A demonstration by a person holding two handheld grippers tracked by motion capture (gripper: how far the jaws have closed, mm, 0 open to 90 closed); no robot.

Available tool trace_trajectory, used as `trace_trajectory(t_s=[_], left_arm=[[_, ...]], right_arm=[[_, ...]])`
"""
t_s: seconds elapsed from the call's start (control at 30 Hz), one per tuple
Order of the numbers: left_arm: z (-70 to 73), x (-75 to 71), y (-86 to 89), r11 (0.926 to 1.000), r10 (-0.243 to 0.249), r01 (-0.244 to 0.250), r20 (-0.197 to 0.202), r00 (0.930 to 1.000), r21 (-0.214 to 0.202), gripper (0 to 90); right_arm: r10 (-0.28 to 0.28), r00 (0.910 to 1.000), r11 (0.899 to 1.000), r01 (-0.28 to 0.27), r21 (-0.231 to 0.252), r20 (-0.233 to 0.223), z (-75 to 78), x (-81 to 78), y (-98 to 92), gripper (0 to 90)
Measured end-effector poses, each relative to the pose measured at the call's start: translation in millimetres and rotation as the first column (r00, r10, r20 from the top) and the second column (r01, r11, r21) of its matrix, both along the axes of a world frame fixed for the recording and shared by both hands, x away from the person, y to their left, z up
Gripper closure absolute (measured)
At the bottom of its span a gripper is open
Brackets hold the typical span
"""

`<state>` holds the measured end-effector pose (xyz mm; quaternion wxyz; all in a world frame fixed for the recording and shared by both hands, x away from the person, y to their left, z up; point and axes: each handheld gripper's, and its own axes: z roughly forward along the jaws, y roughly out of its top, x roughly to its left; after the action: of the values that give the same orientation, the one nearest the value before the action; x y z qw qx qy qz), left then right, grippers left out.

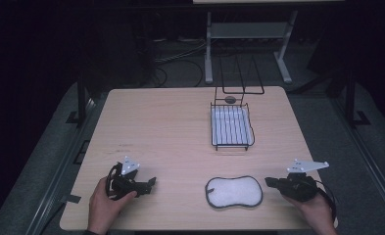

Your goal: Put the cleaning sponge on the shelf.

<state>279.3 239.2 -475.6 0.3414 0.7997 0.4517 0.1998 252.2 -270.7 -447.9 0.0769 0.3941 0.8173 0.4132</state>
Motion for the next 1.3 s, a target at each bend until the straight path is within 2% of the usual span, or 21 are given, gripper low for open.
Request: trace_trajectory(t_s=[0.3,0.63,0.87,1.07,1.3], left_arm=[[0.0,0.0,0.0,1.0,0.0,0.0,0.0,1.0,0.0,12.7],[0.0,0.0,0.0,1.0,0.0,0.0,0.0,1.0,0.0,12.7],[0.0,0.0,0.0,1.0,0.0,0.0,0.0,1.0,0.0,12.7],[0.0,0.0,0.0,1.0,0.0,0.0,0.0,1.0,0.0,12.7],[0.0,0.0,0.0,1.0,0.0,0.0,0.0,1.0,0.0,12.7]], right_arm=[[0.071,0.9974,0.997,-0.071,-0.005,-0.013,-1.4,-3.5,18.3,89.9],[0.1,0.9946,0.995,-0.1,-0.017,-0.029,-4.8,-3.6,28.5,89.9],[0.102,0.9935,0.994,-0.104,-0.038,-0.05,-8.7,-0.1,33.2,89.9],[0.098,0.9941,0.994,-0.1,-0.041,-0.046,-9.3,2.8,33.6,89.9],[0.089,0.9955,0.994,-0.091,-0.058,-0.032,-9.2,14.3,37.6,90.0]])
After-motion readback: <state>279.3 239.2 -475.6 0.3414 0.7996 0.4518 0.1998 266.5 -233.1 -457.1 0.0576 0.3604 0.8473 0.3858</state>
